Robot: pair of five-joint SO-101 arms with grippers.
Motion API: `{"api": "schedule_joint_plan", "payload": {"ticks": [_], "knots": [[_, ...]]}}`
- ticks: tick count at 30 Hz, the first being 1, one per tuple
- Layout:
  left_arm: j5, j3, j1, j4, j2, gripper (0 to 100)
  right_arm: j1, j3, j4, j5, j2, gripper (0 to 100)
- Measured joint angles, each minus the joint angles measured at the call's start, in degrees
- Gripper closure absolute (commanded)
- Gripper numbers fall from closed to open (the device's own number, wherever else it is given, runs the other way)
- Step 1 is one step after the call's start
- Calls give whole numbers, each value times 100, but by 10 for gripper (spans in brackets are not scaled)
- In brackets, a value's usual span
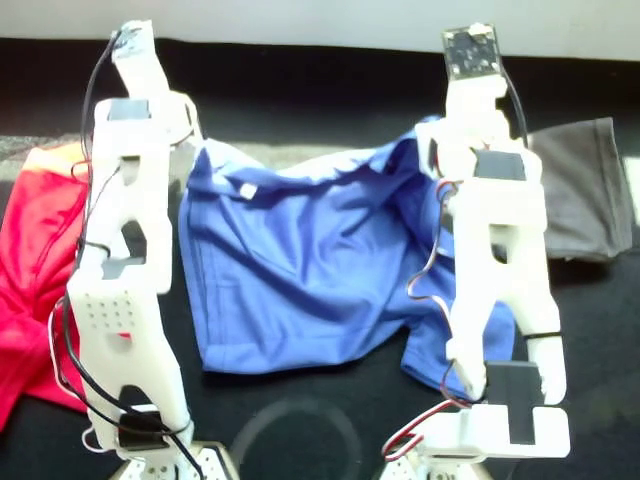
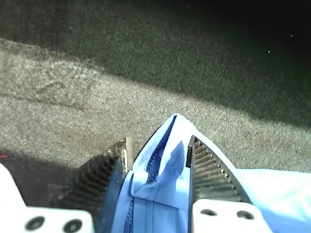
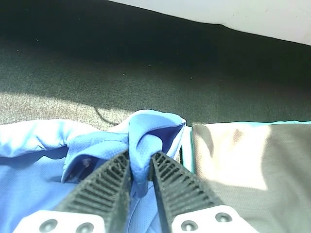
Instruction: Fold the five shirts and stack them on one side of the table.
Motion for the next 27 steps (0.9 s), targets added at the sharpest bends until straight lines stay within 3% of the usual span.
{"api": "schedule_joint_plan", "payload": {"ticks": [5,16,23,27], "knots": [[-9,-387,114,712,18,809,0,0,0,0,0,993],[-1081,-492,158,747,923,811,0,0,0,0,0,993],[-1169,-1380,167,818,1363,812,0,0,0,0,0,993],[-1169,-1811,273,1125,1547,907,0,0,0,0,0,993]]}}
